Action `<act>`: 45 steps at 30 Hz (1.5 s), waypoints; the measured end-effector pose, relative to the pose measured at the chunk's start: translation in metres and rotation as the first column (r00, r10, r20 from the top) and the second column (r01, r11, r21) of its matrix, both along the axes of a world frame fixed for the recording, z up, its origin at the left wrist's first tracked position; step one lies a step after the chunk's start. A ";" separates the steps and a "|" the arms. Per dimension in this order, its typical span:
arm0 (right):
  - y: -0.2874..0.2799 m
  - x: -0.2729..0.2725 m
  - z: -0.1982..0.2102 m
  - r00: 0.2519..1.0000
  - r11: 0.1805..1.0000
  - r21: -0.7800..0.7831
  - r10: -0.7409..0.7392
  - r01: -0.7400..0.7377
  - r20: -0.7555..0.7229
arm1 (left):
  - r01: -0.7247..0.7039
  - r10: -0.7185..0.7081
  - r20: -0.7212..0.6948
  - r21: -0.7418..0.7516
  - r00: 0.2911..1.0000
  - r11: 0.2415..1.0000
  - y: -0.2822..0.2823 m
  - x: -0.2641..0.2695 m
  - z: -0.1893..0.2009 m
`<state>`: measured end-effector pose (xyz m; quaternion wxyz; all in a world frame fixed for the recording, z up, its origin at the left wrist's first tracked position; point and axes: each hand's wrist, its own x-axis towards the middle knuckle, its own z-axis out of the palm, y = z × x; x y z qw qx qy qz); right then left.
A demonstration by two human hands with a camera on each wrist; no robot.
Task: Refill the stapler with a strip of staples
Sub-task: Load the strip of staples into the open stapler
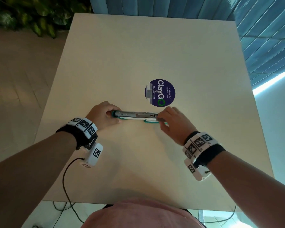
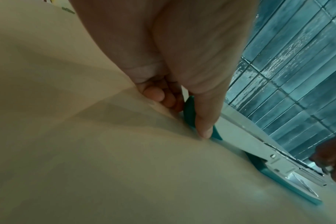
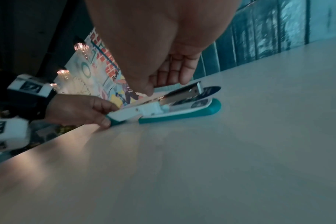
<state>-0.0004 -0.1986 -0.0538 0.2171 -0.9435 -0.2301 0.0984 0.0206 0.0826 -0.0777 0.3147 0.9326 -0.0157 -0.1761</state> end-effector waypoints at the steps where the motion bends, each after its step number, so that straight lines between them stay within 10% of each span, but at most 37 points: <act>1: -0.004 0.005 0.003 1.000 1.000 -0.009 -0.013 0.013 0.004 | -0.002 0.002 0.003 -0.002 1.000 1.000 0.000 0.000 -0.001; 45: -0.042 0.010 -0.016 0.949 0.967 -0.013 -0.251 0.253 -0.190 | 0.019 -0.018 0.034 -0.010 0.999 1.000 0.001 -0.002 0.007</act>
